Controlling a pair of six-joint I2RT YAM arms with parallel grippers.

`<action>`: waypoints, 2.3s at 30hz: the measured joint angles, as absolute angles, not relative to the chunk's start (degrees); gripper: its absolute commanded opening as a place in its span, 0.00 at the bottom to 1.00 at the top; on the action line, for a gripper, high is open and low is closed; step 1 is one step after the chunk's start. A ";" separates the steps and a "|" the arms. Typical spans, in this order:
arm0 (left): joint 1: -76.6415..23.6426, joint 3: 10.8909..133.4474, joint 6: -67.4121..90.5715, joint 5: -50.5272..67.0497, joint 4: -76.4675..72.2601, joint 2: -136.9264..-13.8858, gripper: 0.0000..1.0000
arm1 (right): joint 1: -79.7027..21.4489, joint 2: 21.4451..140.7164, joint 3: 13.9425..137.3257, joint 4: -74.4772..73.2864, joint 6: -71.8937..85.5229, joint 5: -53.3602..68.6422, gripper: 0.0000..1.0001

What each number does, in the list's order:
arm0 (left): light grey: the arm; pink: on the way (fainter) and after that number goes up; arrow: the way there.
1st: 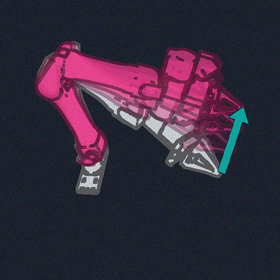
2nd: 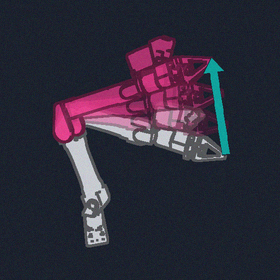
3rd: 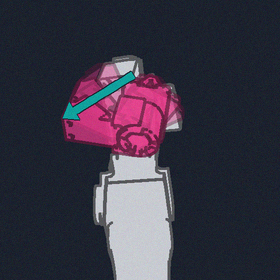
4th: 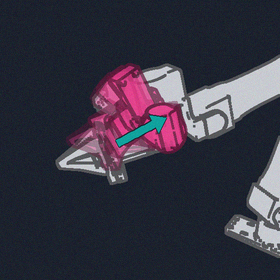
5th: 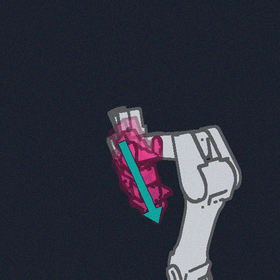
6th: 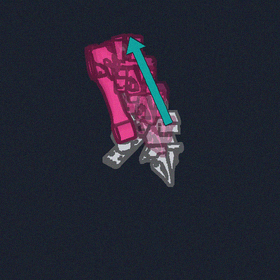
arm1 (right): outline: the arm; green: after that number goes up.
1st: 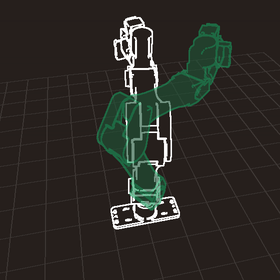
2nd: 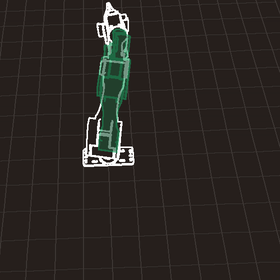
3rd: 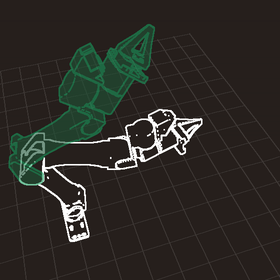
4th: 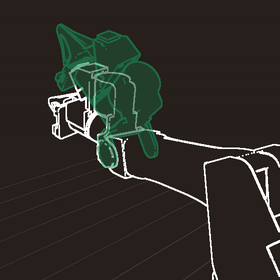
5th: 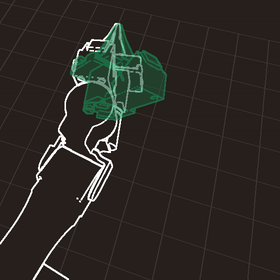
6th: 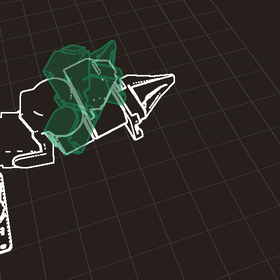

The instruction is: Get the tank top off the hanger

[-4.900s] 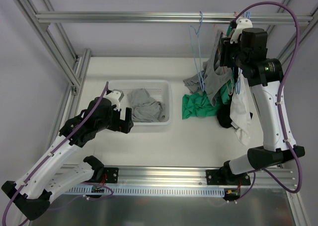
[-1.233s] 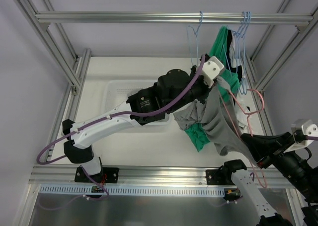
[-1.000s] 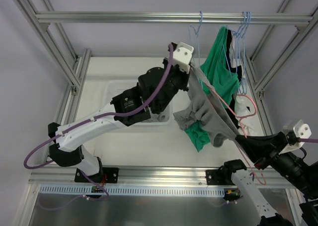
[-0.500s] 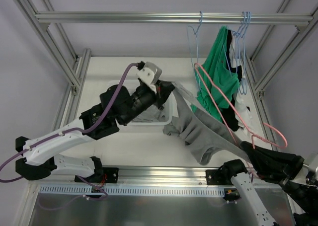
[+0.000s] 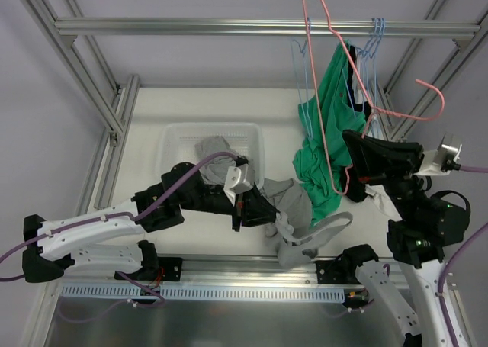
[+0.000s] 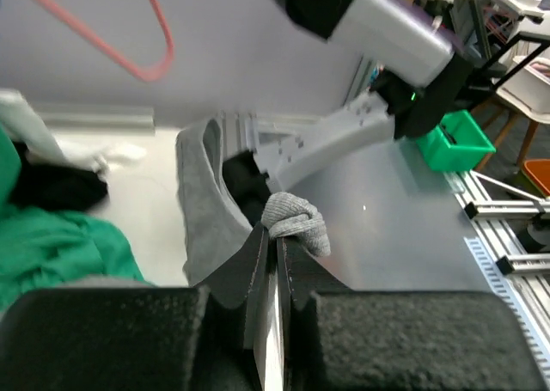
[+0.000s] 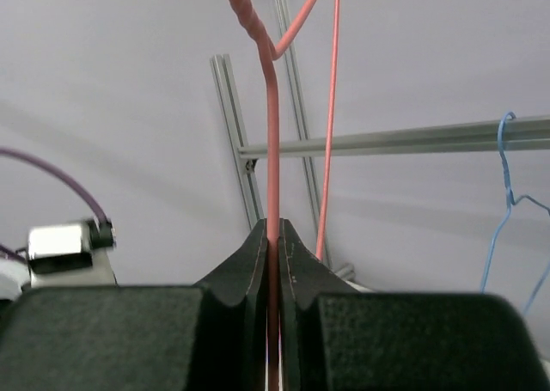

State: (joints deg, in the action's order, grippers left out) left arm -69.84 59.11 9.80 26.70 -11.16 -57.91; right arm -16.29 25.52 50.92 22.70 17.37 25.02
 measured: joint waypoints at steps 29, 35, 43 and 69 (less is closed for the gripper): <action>-69.08 53.60 24.01 -27.62 27.20 -56.90 0.99 | -16.38 42.98 80.03 -42.81 -3.97 3.29 0.00; -68.20 57.19 23.27 -31.79 36.75 -46.37 0.99 | -16.38 55.09 88.64 -42.81 -5.04 1.72 0.00; -68.16 56.66 23.68 -31.79 46.33 -40.25 0.99 | -16.38 73.63 104.18 -41.63 -5.23 1.45 0.00; -68.16 52.69 28.03 -31.70 50.48 -35.35 0.99 | -18.63 81.54 97.95 -32.08 -0.47 2.57 0.47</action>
State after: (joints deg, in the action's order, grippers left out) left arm -68.16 52.69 28.03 -31.70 50.48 -35.35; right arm -18.63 81.54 97.95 -32.08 -0.47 2.57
